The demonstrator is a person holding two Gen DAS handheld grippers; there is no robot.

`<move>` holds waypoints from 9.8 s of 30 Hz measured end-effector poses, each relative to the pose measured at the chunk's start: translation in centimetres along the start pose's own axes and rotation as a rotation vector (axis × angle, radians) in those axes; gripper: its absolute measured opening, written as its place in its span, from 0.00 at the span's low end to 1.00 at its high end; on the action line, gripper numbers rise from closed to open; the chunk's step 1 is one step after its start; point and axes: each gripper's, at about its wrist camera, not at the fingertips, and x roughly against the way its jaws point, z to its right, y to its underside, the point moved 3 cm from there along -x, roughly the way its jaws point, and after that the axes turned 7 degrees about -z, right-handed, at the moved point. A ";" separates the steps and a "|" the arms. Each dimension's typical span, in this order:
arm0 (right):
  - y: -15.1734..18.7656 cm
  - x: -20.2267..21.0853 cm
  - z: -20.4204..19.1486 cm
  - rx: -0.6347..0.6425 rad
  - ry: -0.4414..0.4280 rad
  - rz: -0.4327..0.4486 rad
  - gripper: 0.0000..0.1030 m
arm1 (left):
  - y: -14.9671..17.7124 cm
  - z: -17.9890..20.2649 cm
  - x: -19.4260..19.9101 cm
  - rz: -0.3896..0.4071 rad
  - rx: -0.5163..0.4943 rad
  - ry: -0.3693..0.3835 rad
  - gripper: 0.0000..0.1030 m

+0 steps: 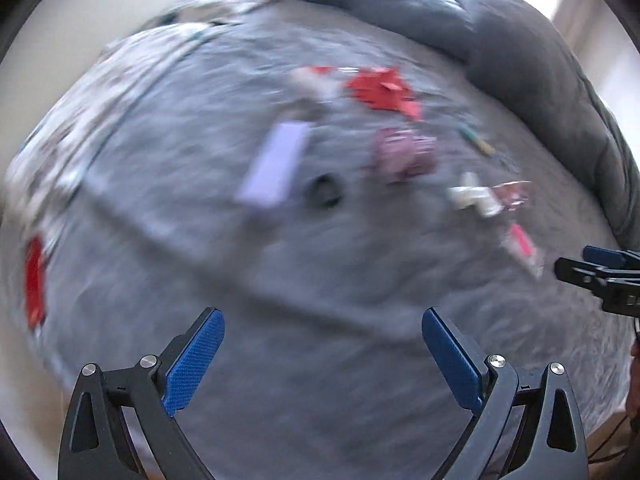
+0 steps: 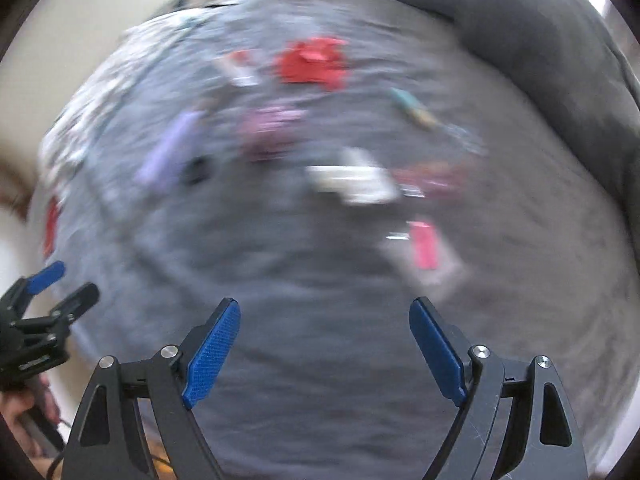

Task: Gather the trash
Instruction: 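Swing both tools back over the bed toward the remaining trash, then grasp the pink alcohol pad packet with the right gripper, then grasp the crumpled white tissue with the left gripper, then carry both items over the pink bin and open both grippers to drop them, then swing both tools back over the bed toward the crumpled pink paper, then grasp the crumpled pink paper with the right gripper and lift it, then grasp the black hair tie with the left gripper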

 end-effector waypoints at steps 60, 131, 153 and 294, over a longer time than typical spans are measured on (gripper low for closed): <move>-1.7 -5.4 13.0 -0.181 -0.172 -0.139 0.14 | -11.2 18.2 -16.7 -0.262 -0.260 0.030 0.72; 38.9 -22.6 -47.9 1.375 -0.151 -0.631 0.32 | 55.6 -22.1 0.5 -0.149 1.316 -0.052 0.06; 34.2 -18.6 -45.9 1.263 -0.195 -0.594 0.69 | 52.4 -21.2 -1.6 -0.119 1.256 0.017 0.06; -7.0 -5.9 0.3 0.117 -0.238 -0.131 0.44 | -9.9 1.4 -12.0 -0.106 0.092 -0.063 0.12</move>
